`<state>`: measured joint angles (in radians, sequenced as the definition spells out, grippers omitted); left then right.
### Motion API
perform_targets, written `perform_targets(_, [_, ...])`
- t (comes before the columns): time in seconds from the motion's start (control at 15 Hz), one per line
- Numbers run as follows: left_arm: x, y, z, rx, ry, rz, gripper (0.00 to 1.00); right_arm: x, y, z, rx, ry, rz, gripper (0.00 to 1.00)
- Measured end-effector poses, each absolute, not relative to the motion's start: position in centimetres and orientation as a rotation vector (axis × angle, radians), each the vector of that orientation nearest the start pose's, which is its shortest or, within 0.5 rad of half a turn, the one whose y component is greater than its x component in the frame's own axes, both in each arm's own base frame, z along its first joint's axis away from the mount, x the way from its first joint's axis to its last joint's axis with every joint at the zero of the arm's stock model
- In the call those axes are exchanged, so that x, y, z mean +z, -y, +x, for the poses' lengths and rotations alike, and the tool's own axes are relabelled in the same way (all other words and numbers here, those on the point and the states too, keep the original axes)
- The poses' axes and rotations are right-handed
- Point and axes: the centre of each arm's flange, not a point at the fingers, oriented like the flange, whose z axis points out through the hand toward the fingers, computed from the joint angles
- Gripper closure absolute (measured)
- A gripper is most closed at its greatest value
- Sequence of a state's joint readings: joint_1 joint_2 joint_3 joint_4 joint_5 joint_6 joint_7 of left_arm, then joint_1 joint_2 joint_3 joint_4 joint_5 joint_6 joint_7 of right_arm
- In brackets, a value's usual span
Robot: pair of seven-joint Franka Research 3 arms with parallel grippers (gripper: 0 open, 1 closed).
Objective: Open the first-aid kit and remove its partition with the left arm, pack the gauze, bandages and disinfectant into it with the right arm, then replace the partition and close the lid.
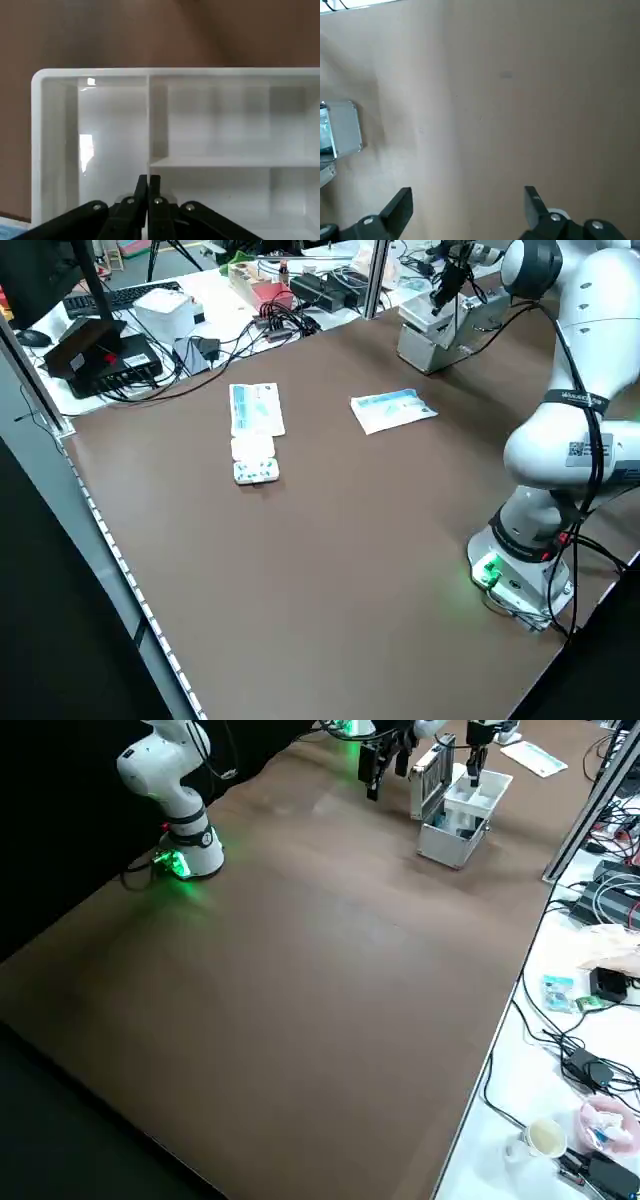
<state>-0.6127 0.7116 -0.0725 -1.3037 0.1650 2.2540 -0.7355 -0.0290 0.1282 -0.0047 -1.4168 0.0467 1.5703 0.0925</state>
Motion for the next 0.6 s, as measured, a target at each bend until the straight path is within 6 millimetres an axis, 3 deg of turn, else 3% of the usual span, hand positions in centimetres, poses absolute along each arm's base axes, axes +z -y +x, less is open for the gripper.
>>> perform_targets(0.47, [33.0,47.9,59.5,-0.383,-0.006,-3.209,0.96,62.2,1.4,59.3,-0.033,-0.182,-3.09,0.02])
perform_targets(0.6, [32.8,48.3,59.2,-0.379,0.01,-3.211,0.96,62.2,1.2,59.3,-0.033,-0.096,-3.094,0.02])
